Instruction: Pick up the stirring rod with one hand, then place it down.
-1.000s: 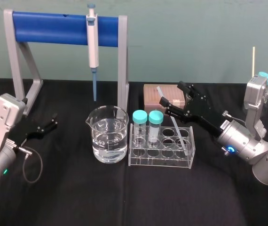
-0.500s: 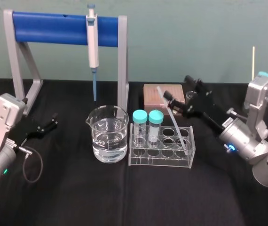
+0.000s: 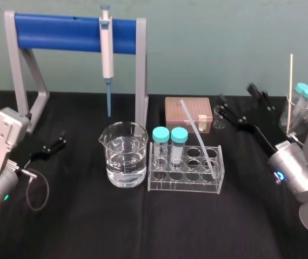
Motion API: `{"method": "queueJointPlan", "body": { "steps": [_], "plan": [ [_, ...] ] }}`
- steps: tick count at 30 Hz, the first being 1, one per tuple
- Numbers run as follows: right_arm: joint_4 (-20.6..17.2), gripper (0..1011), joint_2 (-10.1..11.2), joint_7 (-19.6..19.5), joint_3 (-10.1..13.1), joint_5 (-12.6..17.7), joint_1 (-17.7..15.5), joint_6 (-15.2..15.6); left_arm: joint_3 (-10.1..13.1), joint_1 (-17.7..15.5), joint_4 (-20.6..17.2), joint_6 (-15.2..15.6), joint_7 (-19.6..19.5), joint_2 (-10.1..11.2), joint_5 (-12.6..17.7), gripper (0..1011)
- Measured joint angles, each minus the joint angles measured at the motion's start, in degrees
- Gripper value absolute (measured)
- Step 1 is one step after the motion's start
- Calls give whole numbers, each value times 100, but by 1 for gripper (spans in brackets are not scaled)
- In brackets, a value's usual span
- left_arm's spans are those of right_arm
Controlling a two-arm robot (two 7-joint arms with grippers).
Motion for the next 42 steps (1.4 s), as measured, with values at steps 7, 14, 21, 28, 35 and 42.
{"method": "queueJointPlan", "body": {
  "steps": [7, 14, 21, 28, 35, 42],
  "plan": [
    [-188, 1000, -93, -345, 304, 237, -257, 771, 0, 0, 0, 0, 0, 0, 0, 1000],
    [-196, 1000, -155, -424, 408, 307, -293, 1076, 0, 0, 0, 0, 0, 0, 0, 1000],
    [-200, 1000, -148, -426, 398, 302, -297, 1055, 0, 0, 0, 0, 0, 0, 0, 1000],
    [-204, 1000, -144, -426, 390, 296, -297, 1027, 0, 0, 0, 0, 0, 0, 0, 1000],
    [-208, 1000, -140, -427, 386, 289, -297, 1016, 0, 0, 0, 0, 0, 0, 0, 1000],
    [-208, 1000, -137, -426, 383, 288, -297, 1012, 0, 0, 0, 0, 0, 0, 0, 1001]
  ]
}}
